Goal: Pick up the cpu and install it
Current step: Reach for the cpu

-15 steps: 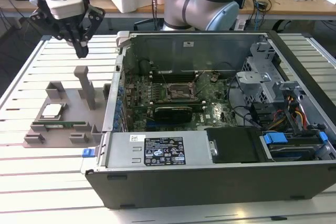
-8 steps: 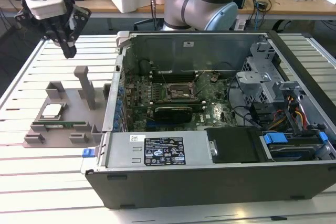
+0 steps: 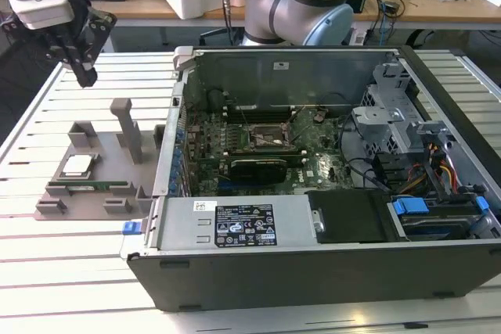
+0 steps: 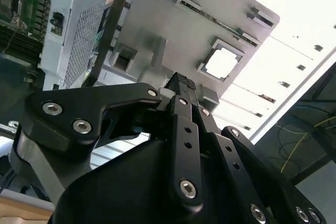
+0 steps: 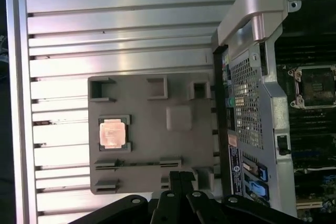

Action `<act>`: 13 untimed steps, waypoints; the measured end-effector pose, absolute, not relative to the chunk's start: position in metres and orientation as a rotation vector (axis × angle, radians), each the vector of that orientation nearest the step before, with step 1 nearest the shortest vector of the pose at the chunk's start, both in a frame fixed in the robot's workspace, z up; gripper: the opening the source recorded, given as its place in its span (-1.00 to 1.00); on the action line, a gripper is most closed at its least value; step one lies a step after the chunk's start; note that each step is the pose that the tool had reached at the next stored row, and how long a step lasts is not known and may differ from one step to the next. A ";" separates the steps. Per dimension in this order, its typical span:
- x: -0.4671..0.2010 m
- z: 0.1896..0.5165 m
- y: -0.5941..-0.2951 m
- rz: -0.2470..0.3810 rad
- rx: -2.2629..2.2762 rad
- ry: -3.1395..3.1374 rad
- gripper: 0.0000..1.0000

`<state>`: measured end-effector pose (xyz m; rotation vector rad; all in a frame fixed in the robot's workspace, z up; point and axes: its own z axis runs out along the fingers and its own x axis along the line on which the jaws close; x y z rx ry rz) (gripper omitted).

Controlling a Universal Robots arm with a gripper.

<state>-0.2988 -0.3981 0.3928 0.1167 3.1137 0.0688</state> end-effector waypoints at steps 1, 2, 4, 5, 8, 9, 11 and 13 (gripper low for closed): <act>-0.304 0.393 -0.398 0.069 0.117 3.114 -0.79; -0.308 0.393 -0.398 0.069 0.117 3.114 -0.79; -0.313 0.393 -0.398 0.069 0.116 3.114 -0.79; -0.316 0.393 -0.398 0.069 0.117 3.114 -0.79; -0.330 0.392 -0.398 0.069 0.117 3.114 -0.79; -0.331 0.392 -0.398 0.069 0.117 3.114 -0.79; -0.336 0.392 -0.398 0.069 0.116 3.114 -0.79; -0.339 0.392 -0.398 0.069 0.117 3.114 -0.79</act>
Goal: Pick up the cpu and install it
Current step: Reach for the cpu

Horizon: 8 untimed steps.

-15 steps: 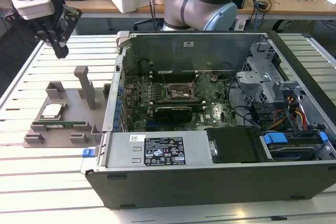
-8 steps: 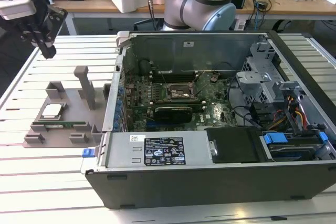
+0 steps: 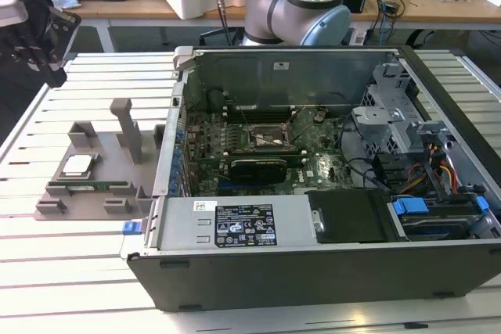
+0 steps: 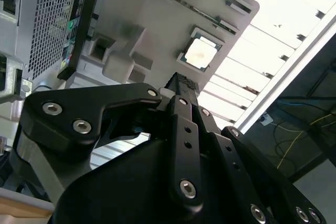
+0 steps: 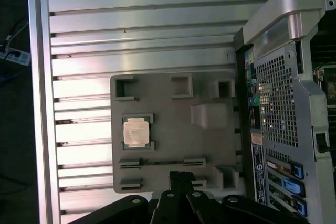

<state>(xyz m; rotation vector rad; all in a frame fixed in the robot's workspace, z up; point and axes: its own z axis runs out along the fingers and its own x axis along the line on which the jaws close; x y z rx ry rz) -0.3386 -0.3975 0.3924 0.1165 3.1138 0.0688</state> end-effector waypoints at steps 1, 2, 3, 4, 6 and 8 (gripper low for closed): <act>-0.340 0.392 -0.397 0.069 0.117 3.114 -0.79; -0.342 0.392 -0.397 0.069 0.117 3.114 -0.79; -0.343 0.392 -0.397 0.069 0.117 3.114 -0.79; -0.345 0.392 -0.398 0.069 0.116 3.114 -0.79; -0.352 0.392 -0.397 0.069 0.117 3.114 -0.79; -0.356 0.392 -0.397 0.069 0.117 3.114 -0.79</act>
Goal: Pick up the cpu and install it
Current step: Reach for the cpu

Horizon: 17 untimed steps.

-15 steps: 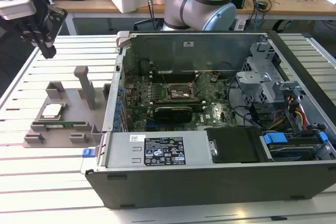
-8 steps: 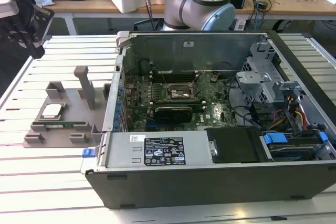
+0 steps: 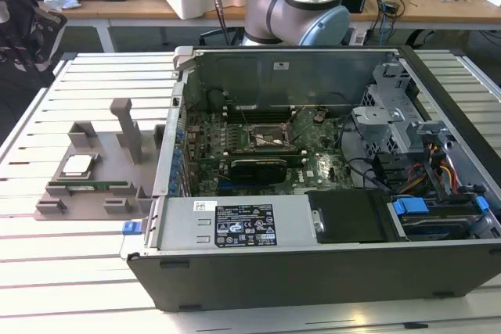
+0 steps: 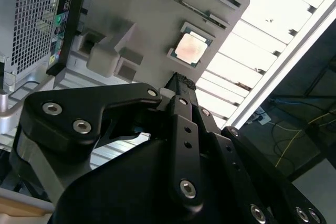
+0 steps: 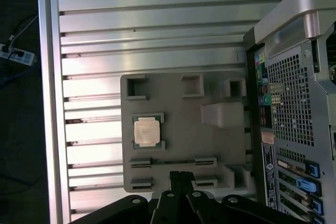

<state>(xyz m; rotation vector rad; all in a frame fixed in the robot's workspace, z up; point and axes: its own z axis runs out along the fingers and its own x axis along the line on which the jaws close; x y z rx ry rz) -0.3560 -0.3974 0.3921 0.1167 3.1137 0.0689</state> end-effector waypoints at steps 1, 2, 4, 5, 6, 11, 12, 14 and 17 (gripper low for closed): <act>-0.357 0.392 -0.397 0.069 0.117 3.114 -0.79; -0.361 0.392 -0.397 0.069 0.117 3.114 -0.79; -0.365 0.392 -0.397 0.069 0.117 3.114 -0.79; -0.370 0.392 -0.397 0.069 0.116 3.114 -0.79; -0.374 0.392 -0.397 0.069 0.116 3.114 -0.79; -0.385 0.392 -0.397 0.069 0.117 3.114 -0.79; -0.387 0.392 -0.397 0.069 0.117 3.114 -0.79; -0.392 0.392 -0.397 0.069 0.117 3.114 -0.79; -0.399 0.392 -0.397 0.069 0.117 3.114 -0.79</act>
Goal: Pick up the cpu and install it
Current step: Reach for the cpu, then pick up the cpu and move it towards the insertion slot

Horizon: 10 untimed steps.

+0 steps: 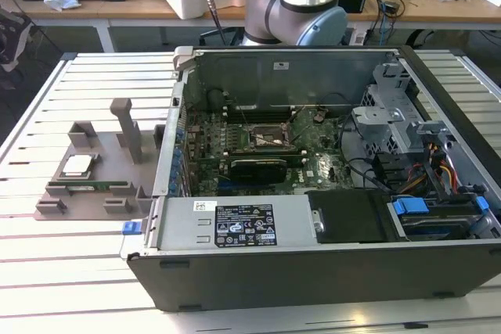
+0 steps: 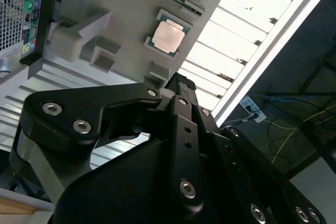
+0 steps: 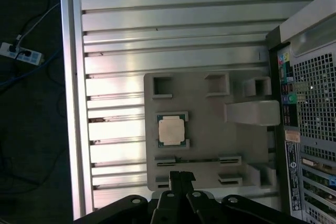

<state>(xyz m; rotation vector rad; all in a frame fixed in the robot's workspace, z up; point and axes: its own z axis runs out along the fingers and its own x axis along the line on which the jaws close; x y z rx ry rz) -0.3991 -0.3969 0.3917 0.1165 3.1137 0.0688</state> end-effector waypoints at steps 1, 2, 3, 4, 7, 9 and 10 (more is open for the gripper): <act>-0.400 0.392 -0.397 0.069 0.117 3.114 -0.79; -0.400 0.392 -0.397 0.069 0.116 3.114 -0.79; -0.401 0.392 -0.397 0.069 0.117 3.114 -0.79; -0.401 0.392 -0.397 0.069 0.117 3.114 -0.79; -0.401 0.392 -0.397 0.069 0.117 3.114 -0.79; -0.401 0.392 -0.397 0.069 0.117 3.114 -0.79; -0.401 0.392 -0.397 0.069 0.117 3.114 -0.79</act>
